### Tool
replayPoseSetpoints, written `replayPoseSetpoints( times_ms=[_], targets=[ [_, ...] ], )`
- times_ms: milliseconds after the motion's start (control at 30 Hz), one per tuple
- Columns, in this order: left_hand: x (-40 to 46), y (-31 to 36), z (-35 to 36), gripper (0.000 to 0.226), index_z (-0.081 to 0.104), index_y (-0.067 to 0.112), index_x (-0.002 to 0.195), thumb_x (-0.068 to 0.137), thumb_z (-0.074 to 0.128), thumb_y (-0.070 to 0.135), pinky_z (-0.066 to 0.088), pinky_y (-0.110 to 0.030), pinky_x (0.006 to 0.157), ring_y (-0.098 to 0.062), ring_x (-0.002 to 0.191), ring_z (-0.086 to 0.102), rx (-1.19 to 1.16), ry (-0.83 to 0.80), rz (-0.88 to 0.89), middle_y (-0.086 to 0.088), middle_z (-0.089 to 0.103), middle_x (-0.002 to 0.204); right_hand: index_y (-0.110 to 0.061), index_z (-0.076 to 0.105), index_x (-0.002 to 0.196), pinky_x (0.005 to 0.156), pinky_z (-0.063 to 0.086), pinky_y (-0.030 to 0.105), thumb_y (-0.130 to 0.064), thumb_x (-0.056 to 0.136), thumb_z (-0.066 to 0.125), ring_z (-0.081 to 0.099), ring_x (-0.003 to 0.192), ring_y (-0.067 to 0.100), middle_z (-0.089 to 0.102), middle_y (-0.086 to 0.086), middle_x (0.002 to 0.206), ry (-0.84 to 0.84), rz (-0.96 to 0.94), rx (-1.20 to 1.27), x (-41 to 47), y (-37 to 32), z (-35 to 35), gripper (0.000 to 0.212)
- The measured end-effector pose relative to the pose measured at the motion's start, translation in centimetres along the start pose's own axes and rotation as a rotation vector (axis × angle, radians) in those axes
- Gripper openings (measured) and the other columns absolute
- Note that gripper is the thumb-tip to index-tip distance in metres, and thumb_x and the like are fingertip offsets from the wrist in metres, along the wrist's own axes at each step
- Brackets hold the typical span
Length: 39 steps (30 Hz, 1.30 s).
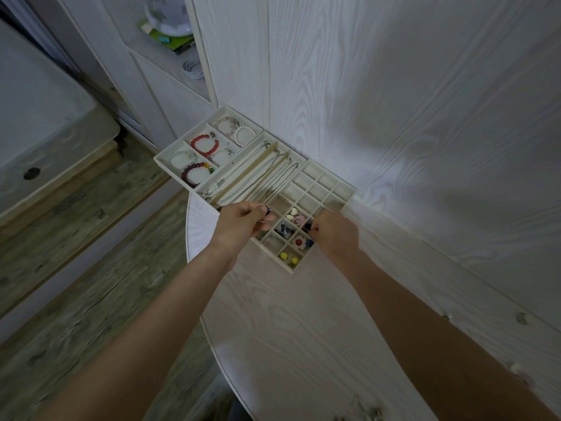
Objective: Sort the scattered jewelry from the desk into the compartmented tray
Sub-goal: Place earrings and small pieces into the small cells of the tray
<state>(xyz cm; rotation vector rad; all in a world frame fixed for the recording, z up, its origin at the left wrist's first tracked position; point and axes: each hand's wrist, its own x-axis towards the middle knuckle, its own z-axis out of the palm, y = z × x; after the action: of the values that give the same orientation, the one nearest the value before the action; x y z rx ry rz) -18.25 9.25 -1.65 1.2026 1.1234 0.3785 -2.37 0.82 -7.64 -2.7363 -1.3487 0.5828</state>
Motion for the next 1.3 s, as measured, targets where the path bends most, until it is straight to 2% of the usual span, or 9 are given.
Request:
replayPoseSetpoints(
  times_ms=[233,433,533,600,800,967,1067,1133,1300],
  targets=[
    [-0.1,0.4,0.3,0.018,0.066,0.014,0.088,0.095,0.05,0.009,0.049,-0.012,0.065,0.0,0.06,0.061,0.013,-0.032,0.025,0.002,0.07,0.084,-0.015,0.064,0.073,0.056,0.035,0.021,-0.025,0.094,0.055,0.046,0.052,0.006,0.052,-0.007,0.06,0.146,-0.027,0.566,-1.2,0.0,-4.1,0.025],
    [-0.2,1.3,1.1,0.01,0.06,0.012,0.088,0.093,0.054,0.006,0.051,-0.009,0.061,0.002,0.062,0.064,0.011,-0.074,0.103,0.0,0.07,0.078,-0.006,0.067,0.103,0.048,0.04,0.007,-0.01,0.093,0.056,0.059,0.057,-0.003,0.066,0.002,0.086,-0.066,-0.159,0.935,-2.3,-1.0,-6.8,0.016],
    [-0.2,1.3,1.4,0.006,0.06,0.009,0.087,0.091,0.058,0.006,0.052,-0.01,0.065,-0.001,0.068,0.066,0.04,-0.092,0.133,-0.009,0.07,0.085,-0.015,0.068,0.101,0.051,0.043,0.012,-0.018,0.094,0.056,0.062,0.068,0.011,0.069,0.001,0.089,-0.12,-0.185,0.97,-2.6,-1.6,-6.6,0.014],
    [-0.3,1.4,1.7,0.006,0.061,0.007,0.086,0.09,0.058,0.005,0.052,-0.01,0.064,0.0,0.064,0.065,0.05,-0.114,0.146,-0.007,0.07,0.08,-0.014,0.069,0.097,0.055,0.044,0.011,-0.016,0.091,0.061,0.06,0.066,0.003,0.068,-0.004,0.082,-0.106,-0.214,1.0,-2.8,-1.9,-6.4,0.011],
    [-0.1,0.9,2.3,0.011,0.062,0.015,0.084,0.093,0.056,0.011,0.05,-0.015,0.061,-0.006,0.061,0.063,0.117,-0.129,0.161,0.003,0.072,0.077,-0.013,0.07,0.084,0.053,0.043,0.008,-0.004,0.083,0.068,0.058,0.055,-0.004,0.067,-0.005,0.072,-0.022,-0.213,0.987,-2.1,-1.2,-5.9,0.009],
    [0.9,-0.8,1.4,0.021,0.065,0.011,0.109,0.094,0.05,0.01,0.046,-0.025,0.074,-0.022,0.088,0.062,0.742,-0.079,0.337,-0.004,0.067,0.094,-0.009,0.071,0.088,0.065,0.047,0.008,-0.005,0.082,0.069,0.06,0.068,-0.002,0.067,-0.004,0.08,0.102,-0.087,0.752,-1.4,0.6,-4.4,0.007],
    [1.5,-2.3,0.7,0.033,0.06,0.013,0.12,0.091,0.046,0.003,0.047,-0.035,0.081,-0.03,0.105,0.056,1.139,-0.135,0.409,-0.009,0.061,0.12,-0.01,0.072,0.088,0.077,0.052,0.027,-0.007,0.085,0.066,0.062,0.073,0.011,0.068,0.0,0.082,0.093,-0.034,0.541,-1.0,1.6,-3.0,0.007],
    [1.7,-3.1,0.3,0.038,0.052,0.017,0.131,0.094,0.045,0.01,0.041,-0.039,0.094,-0.025,0.124,0.043,1.282,-0.15,0.355,-0.002,0.041,0.144,-0.012,0.072,0.088,0.075,0.051,0.029,-0.008,0.087,0.063,0.063,0.077,0.015,0.07,0.001,0.085,0.08,-0.028,0.417,-0.8,1.7,-2.4,0.01],
    [1.8,-3.7,0.3,0.043,0.041,0.017,0.139,0.097,0.041,0.016,0.033,-0.037,0.103,-0.02,0.136,0.029,1.411,-0.117,0.362,0.0,0.026,0.154,-0.013,0.071,0.09,0.066,0.045,0.025,-0.012,0.09,0.06,0.061,0.078,0.015,0.068,0.003,0.092,0.055,-0.031,0.245,-0.3,1.3,-1.6,0.012]
  ],
)
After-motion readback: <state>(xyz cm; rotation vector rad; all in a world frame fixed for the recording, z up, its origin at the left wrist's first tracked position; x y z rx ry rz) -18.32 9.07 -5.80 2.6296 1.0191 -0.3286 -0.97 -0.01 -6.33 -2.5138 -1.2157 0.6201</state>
